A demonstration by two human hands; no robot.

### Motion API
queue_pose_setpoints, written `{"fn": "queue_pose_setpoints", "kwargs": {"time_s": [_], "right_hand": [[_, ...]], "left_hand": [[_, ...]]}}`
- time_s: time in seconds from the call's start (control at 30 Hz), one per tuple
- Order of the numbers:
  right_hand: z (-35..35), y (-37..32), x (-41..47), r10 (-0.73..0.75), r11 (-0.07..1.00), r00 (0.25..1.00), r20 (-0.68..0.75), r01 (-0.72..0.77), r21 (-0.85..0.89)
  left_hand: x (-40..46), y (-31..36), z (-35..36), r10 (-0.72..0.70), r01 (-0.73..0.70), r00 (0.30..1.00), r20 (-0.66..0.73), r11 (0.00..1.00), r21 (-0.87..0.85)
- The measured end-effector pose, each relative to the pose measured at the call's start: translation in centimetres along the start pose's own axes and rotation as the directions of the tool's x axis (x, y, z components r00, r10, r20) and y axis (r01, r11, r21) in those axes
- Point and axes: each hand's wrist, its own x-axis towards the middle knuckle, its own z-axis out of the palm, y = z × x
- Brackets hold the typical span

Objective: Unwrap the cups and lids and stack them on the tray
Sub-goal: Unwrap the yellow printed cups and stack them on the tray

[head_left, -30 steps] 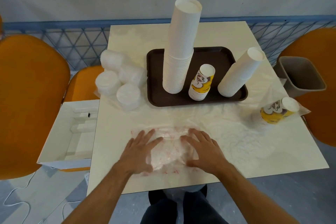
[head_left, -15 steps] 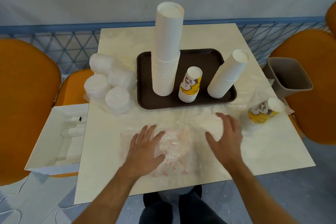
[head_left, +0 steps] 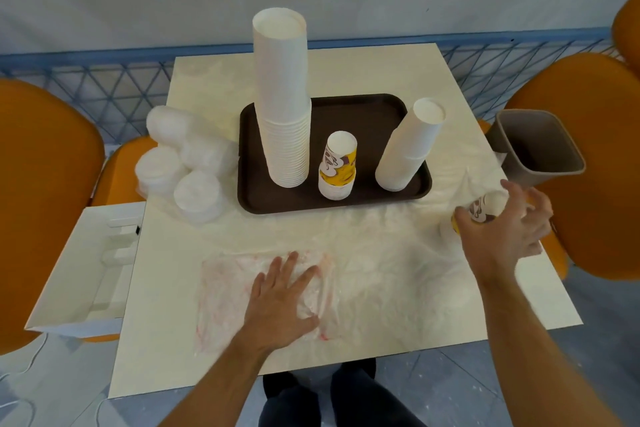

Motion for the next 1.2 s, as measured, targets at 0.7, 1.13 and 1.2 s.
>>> {"fn": "queue_pose_setpoints", "kwargs": {"time_s": [0.7,1.13,1.2], "right_hand": [[-2.8,-1.3,1.4,-0.006,0.954,0.998,0.068,-0.014,0.299],[-6.8,-11.2,-6.9,-0.055,-0.036,0.336,0.940,-0.942,0.334],[-6.7,-11.4,-8.1,-0.097,0.013,0.231,0.968,-0.972,0.234]], "left_hand": [[0.9,3.9,-3.6,-0.065,0.001,0.979,-0.196,0.949,-0.314],[-0.5,13.3,-12.4,-0.036,-0.180,0.981,-0.189,0.184,-0.966],[-0.8,13.5,-12.8,-0.119,-0.224,0.966,-0.231,0.074,-0.972]]}}
